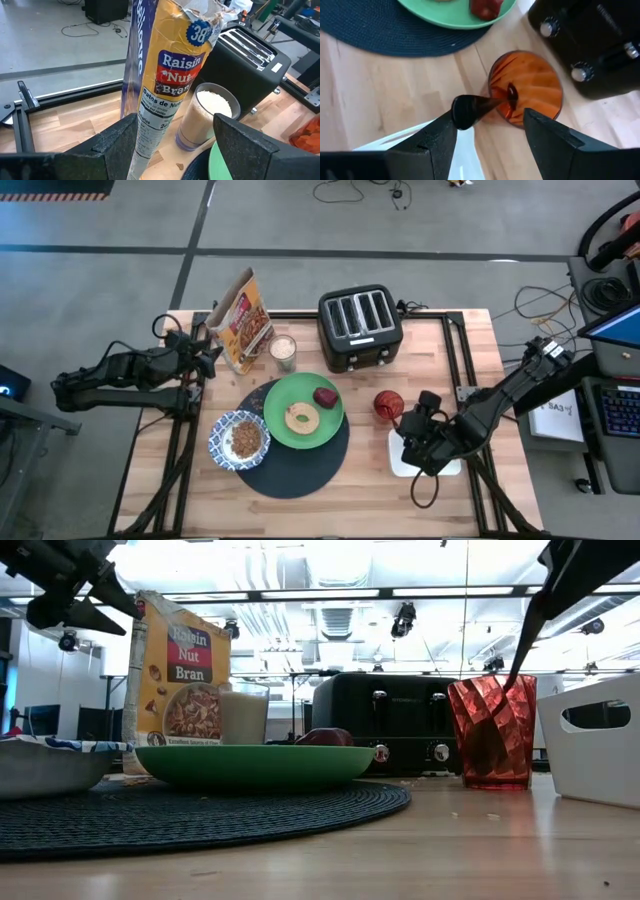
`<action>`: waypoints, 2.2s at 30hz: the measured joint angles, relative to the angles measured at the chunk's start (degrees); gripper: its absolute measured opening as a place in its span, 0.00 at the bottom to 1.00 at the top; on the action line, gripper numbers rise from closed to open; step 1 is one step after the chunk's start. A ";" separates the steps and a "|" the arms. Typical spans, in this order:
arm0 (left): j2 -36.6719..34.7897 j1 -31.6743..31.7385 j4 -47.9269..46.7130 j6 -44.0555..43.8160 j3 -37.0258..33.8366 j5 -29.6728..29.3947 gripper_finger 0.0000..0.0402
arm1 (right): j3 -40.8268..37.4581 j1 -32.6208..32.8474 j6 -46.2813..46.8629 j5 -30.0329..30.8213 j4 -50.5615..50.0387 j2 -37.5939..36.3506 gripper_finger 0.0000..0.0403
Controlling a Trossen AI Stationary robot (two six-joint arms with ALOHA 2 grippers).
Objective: Arrange a breakfast setting
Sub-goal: Put the spoon on the black table mat at the bottom of the green plate
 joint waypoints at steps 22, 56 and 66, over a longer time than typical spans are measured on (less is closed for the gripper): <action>0.02 0.02 0.00 0.00 0.00 0.00 0.60 | -1.20 0.00 -3.84 2.02 4.08 0.22 0.08; 0.01 0.02 -0.03 0.12 0.00 -0.03 0.60 | 13.68 -0.13 -5.62 5.97 -4.35 -4.33 0.02; 0.02 0.02 -0.10 0.25 0.00 -0.04 0.60 | 16.92 -0.55 -3.76 10.50 -4.96 -4.32 0.02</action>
